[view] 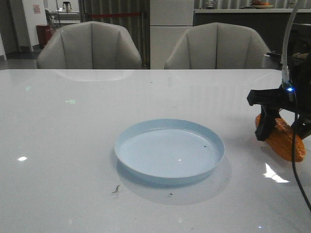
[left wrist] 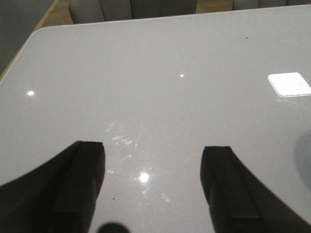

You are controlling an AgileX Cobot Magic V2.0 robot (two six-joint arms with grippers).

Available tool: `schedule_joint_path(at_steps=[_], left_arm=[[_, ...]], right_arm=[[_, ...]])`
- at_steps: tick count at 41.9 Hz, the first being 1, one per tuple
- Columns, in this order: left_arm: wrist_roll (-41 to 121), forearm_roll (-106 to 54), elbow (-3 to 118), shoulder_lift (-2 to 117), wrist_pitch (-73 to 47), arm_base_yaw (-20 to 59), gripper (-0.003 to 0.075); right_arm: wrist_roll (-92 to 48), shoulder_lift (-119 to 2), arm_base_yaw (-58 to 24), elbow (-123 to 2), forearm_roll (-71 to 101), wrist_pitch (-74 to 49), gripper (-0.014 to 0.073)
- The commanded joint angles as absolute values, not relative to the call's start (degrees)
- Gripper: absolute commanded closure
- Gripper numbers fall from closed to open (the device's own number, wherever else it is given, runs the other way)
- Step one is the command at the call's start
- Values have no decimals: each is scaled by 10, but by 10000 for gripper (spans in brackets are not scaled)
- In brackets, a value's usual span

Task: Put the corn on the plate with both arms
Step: 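Close the right gripper on the corn cob and lift it, then carry the corn with the right gripper over the plate and lower it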

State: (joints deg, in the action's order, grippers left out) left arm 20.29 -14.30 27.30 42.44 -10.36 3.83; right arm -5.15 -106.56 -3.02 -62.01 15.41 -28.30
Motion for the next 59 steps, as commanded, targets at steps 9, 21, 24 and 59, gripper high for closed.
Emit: schedule_joint_path(at_steps=[9, 21, 24, 59], left_arm=[[202, -151, 290, 421, -55, 37, 237], [202, -151, 290, 421, -55, 37, 237], [202, -151, 290, 421, -55, 37, 237], [202, -151, 290, 421, -55, 37, 237]], right_arm=[[-98, -1043, -30, -726, 160, -373, 357], [-104, -1043, -68, -885, 160, -483, 358], [-107, -1043, -90, -909, 160, -489, 358], [-149, -1131, -278, -926, 127, -525, 270]])
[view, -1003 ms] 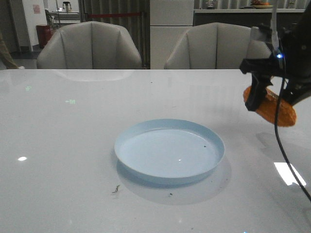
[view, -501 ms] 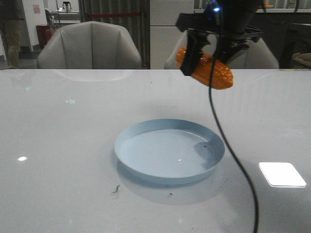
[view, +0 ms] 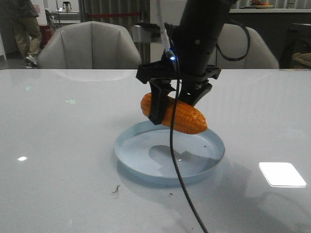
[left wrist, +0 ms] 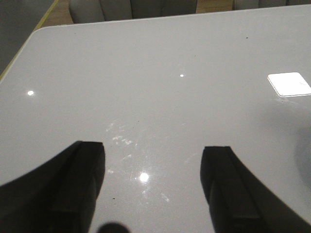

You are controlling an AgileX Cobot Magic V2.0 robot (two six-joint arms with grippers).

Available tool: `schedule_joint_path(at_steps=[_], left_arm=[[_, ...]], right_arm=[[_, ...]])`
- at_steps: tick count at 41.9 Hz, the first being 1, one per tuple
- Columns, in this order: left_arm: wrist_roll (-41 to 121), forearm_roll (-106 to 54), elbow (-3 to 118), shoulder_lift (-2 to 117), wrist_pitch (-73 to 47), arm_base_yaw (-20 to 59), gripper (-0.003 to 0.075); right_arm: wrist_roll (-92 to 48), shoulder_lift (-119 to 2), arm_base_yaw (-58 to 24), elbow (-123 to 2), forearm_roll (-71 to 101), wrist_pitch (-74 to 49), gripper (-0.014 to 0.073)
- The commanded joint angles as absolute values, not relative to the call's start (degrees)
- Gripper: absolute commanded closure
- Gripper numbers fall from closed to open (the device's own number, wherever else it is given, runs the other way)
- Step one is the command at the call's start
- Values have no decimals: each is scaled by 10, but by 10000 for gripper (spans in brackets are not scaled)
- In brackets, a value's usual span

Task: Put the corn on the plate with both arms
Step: 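Carry the corn with the right gripper over the plate and lower it, then open the right gripper and raise it away from the corn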

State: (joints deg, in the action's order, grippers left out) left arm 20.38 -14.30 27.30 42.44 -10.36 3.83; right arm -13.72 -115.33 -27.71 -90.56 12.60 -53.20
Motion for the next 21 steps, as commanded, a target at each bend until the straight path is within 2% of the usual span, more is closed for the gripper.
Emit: schedule_joint_path(at_steps=[1, 2, 5, 8, 21], left_arm=[[202, -151, 290, 421, -55, 37, 237], [202, -151, 290, 421, -55, 37, 237], [202, -151, 290, 421, -55, 37, 237], [202, -151, 290, 421, -55, 37, 237], [202, -151, 290, 421, -55, 37, 237]], right_arm=[[-154, -1135, -278, -926, 127, -525, 232], [-157, -1137, -278, -926, 127, -525, 211], [-160, -1147, -278, -926, 127, -527, 71], [-160, -1153, -278, -926, 127, -528, -7], [-160, -1148, -276, -962, 126, -529, 56]])
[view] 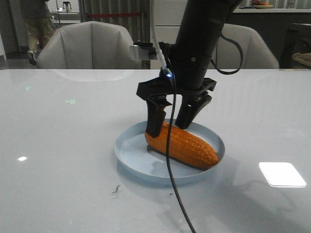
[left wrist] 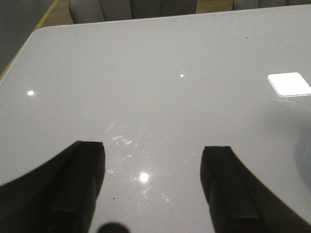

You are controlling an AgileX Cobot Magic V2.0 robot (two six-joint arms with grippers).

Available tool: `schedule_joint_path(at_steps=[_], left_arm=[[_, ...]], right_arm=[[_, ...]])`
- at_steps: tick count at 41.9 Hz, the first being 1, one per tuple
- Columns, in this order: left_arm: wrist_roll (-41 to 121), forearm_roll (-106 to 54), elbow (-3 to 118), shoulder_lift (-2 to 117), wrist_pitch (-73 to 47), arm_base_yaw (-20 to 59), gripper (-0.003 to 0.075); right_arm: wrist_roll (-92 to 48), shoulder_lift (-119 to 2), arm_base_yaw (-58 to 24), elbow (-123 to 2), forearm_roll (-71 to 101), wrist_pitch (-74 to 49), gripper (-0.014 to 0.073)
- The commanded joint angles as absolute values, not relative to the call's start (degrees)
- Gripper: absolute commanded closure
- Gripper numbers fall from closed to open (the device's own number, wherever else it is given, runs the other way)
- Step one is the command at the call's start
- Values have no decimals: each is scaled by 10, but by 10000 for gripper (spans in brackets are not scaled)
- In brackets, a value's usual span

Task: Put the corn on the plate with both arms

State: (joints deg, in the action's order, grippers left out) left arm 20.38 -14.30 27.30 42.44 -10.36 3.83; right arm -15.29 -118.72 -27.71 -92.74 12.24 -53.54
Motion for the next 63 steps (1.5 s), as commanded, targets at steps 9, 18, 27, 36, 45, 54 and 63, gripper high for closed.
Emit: schedule_joint_path(at_steps=[9, 18, 27, 36, 45, 54, 63], left_arm=[[202, -151, 290, 421, -55, 37, 237], [202, -151, 290, 421, -55, 37, 237], [202, -151, 290, 421, -55, 37, 237], [202, -151, 290, 421, -54, 37, 237], [202, -151, 290, 421, -53, 37, 237], [202, -151, 290, 421, -47, 37, 237], [202, -151, 290, 421, -48, 37, 237]], right_arm=[[-155, -1127, -252, -1036, 126, -567, 119], [-155, -1073, -189, -1076, 142, -618, 119], [-155, -1006, -92, -1075, 142, -676, 119], [-162, -963, 7, -1059, 144, -720, 119], [-200, -891, 72, -969, 195, -674, 119], [-247, -776, 90, -789, 222, -567, 119], [-247, -659, 95, -591, 222, -462, 119]])
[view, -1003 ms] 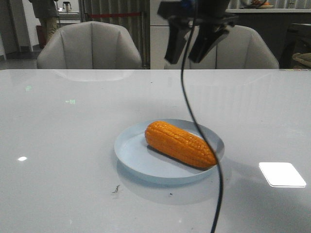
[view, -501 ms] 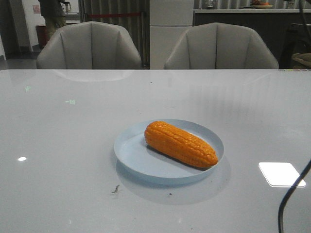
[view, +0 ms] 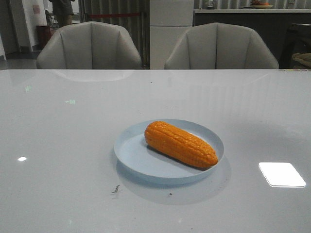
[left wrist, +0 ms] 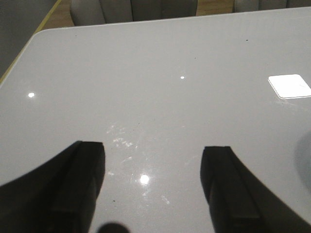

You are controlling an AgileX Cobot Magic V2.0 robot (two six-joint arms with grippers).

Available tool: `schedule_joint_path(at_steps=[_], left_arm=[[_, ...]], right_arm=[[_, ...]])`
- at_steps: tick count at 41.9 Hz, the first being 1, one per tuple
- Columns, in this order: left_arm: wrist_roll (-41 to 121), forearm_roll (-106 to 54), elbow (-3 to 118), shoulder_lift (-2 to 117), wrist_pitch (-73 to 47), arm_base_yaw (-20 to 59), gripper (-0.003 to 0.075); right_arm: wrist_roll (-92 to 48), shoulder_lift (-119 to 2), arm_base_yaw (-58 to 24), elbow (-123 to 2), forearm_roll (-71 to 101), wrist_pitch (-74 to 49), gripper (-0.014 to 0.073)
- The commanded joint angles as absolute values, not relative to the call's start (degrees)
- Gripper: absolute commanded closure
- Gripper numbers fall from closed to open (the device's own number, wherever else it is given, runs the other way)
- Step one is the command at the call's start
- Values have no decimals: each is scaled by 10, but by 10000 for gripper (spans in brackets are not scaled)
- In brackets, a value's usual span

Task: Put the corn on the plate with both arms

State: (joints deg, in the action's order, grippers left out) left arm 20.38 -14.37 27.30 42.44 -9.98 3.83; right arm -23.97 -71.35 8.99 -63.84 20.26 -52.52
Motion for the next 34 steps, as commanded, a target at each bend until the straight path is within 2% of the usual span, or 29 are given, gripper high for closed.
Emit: schedule_joint_path(at_steps=[1, 12, 26, 29, 34], left_arm=[[202, -151, 290, 421, -48, 37, 237], [202, -151, 290, 421, -48, 37, 237], [202, -151, 290, 421, -48, 37, 237], [202, -151, 290, 421, -47, 37, 255], [202, -152, 290, 421, -47, 37, 333]], right_arm=[[-247, -643, 95, -568, 222, -451, 119], [-245, -498, 95, -409, 227, -353, 119], [-244, -434, 95, -378, 251, -335, 119], [-244, -434, 95, -378, 252, -348, 119], [-244, -434, 95, -378, 252, -370, 119]])
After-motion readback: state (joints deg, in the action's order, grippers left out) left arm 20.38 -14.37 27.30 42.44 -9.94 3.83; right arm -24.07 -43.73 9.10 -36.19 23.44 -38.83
